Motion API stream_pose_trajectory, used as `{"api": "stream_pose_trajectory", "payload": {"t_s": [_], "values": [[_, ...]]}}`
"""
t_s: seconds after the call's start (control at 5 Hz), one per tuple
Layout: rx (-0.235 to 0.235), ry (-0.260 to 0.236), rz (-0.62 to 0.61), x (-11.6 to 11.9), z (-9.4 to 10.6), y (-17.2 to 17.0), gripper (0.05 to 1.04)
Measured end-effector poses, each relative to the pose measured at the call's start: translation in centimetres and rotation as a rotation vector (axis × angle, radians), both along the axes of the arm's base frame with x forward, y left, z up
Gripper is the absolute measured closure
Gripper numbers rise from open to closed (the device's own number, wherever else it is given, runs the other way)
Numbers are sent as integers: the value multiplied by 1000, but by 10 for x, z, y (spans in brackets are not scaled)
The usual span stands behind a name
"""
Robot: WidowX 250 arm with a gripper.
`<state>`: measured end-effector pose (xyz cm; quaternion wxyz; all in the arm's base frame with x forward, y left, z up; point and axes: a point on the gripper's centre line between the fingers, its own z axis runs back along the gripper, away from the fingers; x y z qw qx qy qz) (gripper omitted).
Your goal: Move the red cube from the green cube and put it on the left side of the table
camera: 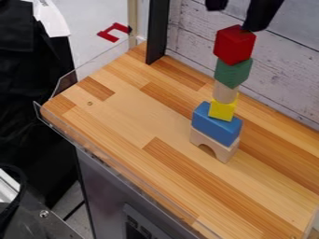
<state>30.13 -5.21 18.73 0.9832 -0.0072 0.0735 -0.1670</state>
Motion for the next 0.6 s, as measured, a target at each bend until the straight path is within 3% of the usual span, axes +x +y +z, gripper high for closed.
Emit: {"api": "stream_pose_trajectory", "payload": {"t_s": [0.6], "values": [[-12, 64, 24, -3, -21, 2, 83]]}}
